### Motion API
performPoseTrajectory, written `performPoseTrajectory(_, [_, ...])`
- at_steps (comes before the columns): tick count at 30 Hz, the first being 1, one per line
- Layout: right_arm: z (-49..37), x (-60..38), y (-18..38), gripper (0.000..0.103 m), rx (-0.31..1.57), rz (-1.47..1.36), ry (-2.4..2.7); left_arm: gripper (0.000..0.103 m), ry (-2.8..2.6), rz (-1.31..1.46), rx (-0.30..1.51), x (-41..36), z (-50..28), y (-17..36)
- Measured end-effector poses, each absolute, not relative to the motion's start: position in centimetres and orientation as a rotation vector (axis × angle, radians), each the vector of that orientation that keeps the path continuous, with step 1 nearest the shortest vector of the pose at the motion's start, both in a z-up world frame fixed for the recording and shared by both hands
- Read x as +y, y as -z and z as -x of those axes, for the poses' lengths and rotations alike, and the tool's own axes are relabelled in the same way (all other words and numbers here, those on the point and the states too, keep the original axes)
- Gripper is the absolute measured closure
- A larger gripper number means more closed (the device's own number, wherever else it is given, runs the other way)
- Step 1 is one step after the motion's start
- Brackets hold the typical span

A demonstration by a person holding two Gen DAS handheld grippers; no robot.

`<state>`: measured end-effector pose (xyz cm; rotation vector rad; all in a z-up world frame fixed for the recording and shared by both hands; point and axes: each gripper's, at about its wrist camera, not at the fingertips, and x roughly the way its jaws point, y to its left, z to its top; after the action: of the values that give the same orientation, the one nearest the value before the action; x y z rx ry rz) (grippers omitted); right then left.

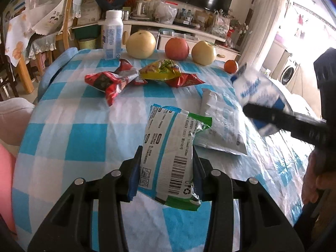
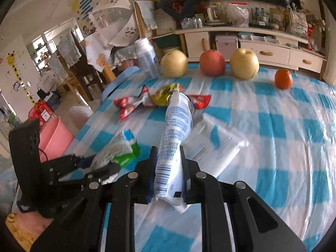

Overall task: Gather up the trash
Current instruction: 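Carry the pouch in the left tool while the right tool carries the bottle to the pink bucket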

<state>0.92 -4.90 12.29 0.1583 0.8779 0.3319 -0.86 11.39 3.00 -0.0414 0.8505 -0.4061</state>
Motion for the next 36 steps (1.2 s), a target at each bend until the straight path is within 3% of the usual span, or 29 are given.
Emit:
performPoseTrajectory(14, [3.3, 2.8, -12.9, 0.083, 0.901, -0.068, -0.437, 0.060, 0.292, 0.183, 0.780, 19.1, 3.0, -6.0])
performPoseTrajectory(36, [2.6, 24.9, -16.3, 0.083, 0.863, 0.130, -0.777, 0.060, -0.080, 0.452, 0.625, 38.1, 5.8, -9.5])
